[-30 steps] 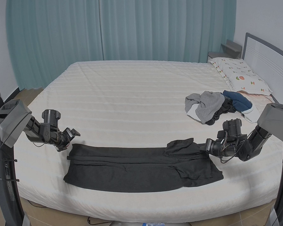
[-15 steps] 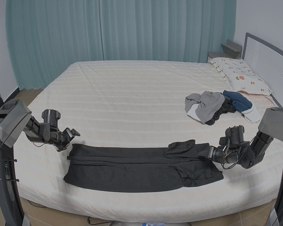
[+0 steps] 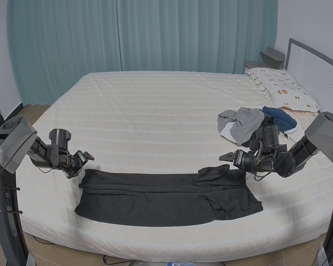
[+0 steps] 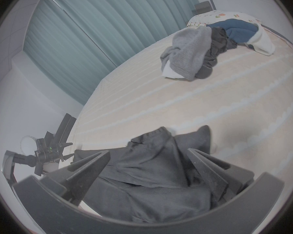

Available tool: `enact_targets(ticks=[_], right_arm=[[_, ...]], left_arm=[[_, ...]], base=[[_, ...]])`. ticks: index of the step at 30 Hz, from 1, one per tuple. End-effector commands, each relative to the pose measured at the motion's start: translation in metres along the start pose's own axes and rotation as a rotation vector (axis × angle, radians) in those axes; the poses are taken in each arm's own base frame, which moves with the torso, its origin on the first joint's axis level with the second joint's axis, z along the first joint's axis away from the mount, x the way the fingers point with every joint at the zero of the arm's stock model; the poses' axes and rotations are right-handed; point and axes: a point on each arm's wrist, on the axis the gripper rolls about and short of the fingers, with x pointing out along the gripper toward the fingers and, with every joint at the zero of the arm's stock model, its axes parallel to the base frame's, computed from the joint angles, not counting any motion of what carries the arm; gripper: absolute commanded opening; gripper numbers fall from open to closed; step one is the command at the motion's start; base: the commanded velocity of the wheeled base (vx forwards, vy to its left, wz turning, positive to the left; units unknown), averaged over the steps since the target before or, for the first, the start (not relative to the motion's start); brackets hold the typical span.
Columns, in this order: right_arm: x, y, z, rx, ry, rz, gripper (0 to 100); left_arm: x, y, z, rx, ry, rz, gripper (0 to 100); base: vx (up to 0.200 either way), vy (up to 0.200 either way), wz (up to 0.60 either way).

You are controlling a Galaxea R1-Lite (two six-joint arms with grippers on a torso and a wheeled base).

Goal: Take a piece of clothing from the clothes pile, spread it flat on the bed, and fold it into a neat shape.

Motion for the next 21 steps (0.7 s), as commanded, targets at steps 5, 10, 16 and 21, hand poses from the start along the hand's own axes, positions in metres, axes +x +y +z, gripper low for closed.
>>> enact_targets(ticks=[5, 10, 16, 21], right_arm=[[0.070, 0.044, -0.019, -0.035, 0.031, -0.104, 100], [0.085, 0.054, -0.020, -0.057, 0.048, -0.104, 100], [0.101, 0.053, -0.021, -0.075, 0.050, -0.120, 100], [0.107, 0.049, -0.025, -0.118, 0.052, -0.142, 100]], left_arm=[[0.001, 0.001, 0.000, -0.002, -0.002, 0.003, 100], [0.002, 0.001, 0.000, -0.002, 0.000, 0.004, 100], [0.002, 0.001, 0.000, -0.002, 0.000, 0.004, 100], [0.002, 0.001, 0.000, -0.002, 0.001, 0.005, 100]], base=[[0.000, 0.000, 0.00], [0.000, 0.000, 0.00], [0.000, 0.000, 0.00], [0.000, 0.000, 0.00]])
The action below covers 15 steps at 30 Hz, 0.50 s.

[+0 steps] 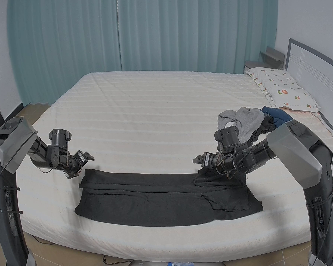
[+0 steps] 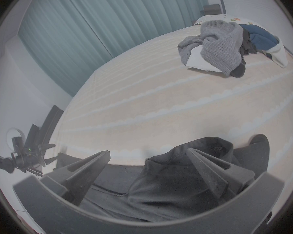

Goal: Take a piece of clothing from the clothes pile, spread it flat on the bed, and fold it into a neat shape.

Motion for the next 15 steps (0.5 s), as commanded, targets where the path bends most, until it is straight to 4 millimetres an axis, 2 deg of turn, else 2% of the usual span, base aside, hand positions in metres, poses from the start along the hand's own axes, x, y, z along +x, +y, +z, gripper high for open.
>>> enact_targets(ticks=[1, 4, 5, 15], right_arm=[[0.0129, -0.0047, -0.0115, -0.013, 0.027, -0.016, 100], [0.0138, -0.0017, -0.0138, -0.032, 0.029, -0.012, 100], [0.0138, -0.0016, -0.0137, -0.036, 0.028, -0.012, 0], [0.0168, 0.0004, -0.0146, -0.070, 0.004, -0.033, 0]], left_arm=[[0.0010, 0.0007, -0.0004, -0.001, 0.002, 0.002, 100], [0.0010, 0.0007, -0.0004, -0.001, 0.002, 0.002, 100], [0.0010, 0.0007, -0.0004, -0.001, 0.002, 0.002, 100], [0.0009, 0.0004, 0.0000, -0.001, 0.000, 0.001, 100]], base=[[0.000, 0.000, 0.00], [0.000, 0.000, 0.00], [0.000, 0.000, 0.00], [0.000, 0.000, 0.00]])
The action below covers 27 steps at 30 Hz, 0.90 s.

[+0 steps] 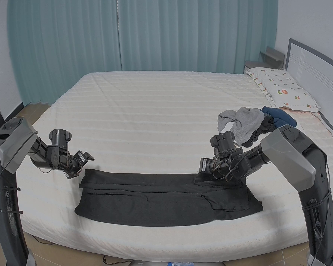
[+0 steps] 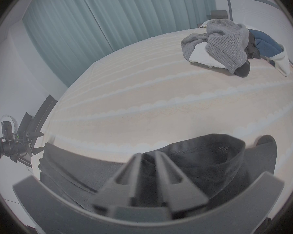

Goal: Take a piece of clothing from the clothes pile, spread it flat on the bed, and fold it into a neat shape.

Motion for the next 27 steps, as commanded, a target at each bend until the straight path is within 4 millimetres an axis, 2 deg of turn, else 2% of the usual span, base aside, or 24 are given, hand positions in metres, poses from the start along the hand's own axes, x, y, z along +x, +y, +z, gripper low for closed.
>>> enact_targets(ticks=[1, 8, 18, 19, 23, 27], right_arm=[[0.001, 0.002, 0.001, 0.001, -0.006, 0.004, 0], [0.001, 0.009, 0.008, 0.014, -0.047, 0.026, 0], [0.005, 0.024, 0.002, -0.006, -0.089, 0.053, 0], [0.006, 0.024, 0.001, -0.006, -0.090, 0.055, 100], [0.007, 0.024, -0.001, -0.008, -0.088, 0.055, 100], [0.000, 0.027, 0.009, 0.002, -0.143, 0.072, 100]], left_arm=[[0.000, 0.000, 0.000, -0.001, 0.000, 0.001, 100], [0.000, 0.000, 0.000, -0.001, -0.001, 0.000, 100], [0.000, 0.000, 0.000, -0.001, -0.001, 0.000, 100], [0.000, 0.000, 0.001, -0.002, -0.002, 0.001, 100], [0.000, 0.000, 0.001, -0.002, -0.002, 0.001, 100], [0.000, 0.000, 0.000, -0.001, -0.001, 0.000, 100]], base=[[0.000, 0.000, 0.00], [0.000, 0.000, 0.00], [0.000, 0.000, 0.00], [0.000, 0.000, 0.00], [0.000, 0.000, 0.00], [0.000, 0.000, 0.00]])
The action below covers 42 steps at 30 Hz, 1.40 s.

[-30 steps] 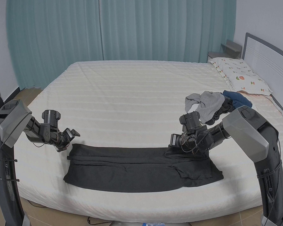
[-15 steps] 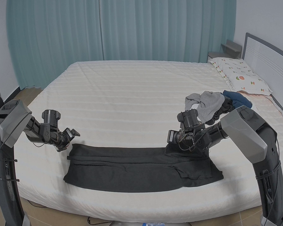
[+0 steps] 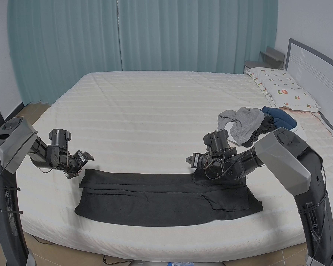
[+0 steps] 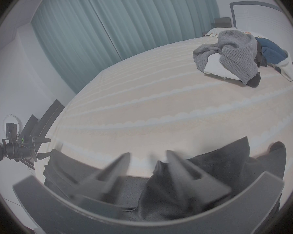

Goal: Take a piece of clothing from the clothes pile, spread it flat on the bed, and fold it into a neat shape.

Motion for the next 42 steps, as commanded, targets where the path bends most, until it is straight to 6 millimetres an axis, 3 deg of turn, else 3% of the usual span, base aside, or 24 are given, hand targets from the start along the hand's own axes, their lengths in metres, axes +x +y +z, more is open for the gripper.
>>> enact_targets(ticks=[1, 6, 15, 23, 34, 35, 42], right_arm=[[-0.009, 0.001, 0.014, 0.009, -0.044, 0.000, 100], [-0.035, -0.017, 0.029, 0.045, -0.050, -0.035, 100], [-0.094, -0.067, 0.026, 0.104, 0.071, -0.049, 100], [-0.101, -0.094, 0.007, 0.146, 0.116, -0.059, 100], [-0.075, -0.103, -0.009, 0.154, 0.127, -0.064, 100], [-0.073, -0.104, -0.011, 0.154, 0.129, -0.065, 0], [-0.071, -0.108, -0.015, 0.156, 0.115, -0.069, 0]], left_arm=[[0.000, 0.000, 0.000, -0.001, 0.000, 0.000, 100], [-0.001, 0.001, 0.002, -0.004, -0.002, 0.000, 100], [-0.003, 0.003, 0.005, -0.013, -0.003, -0.006, 100], [-0.002, 0.004, 0.003, -0.013, 0.003, -0.003, 100], [-0.002, 0.005, 0.004, -0.015, 0.000, -0.002, 100], [-0.002, 0.005, 0.004, -0.015, 0.000, -0.002, 100], [-0.003, 0.004, 0.006, -0.015, -0.005, -0.003, 100]], base=[[0.000, 0.000, 0.00], [0.000, 0.000, 0.00], [0.000, 0.000, 0.00], [0.000, 0.000, 0.00], [0.000, 0.000, 0.00], [0.000, 0.000, 0.00], [0.000, 0.000, 0.00]])
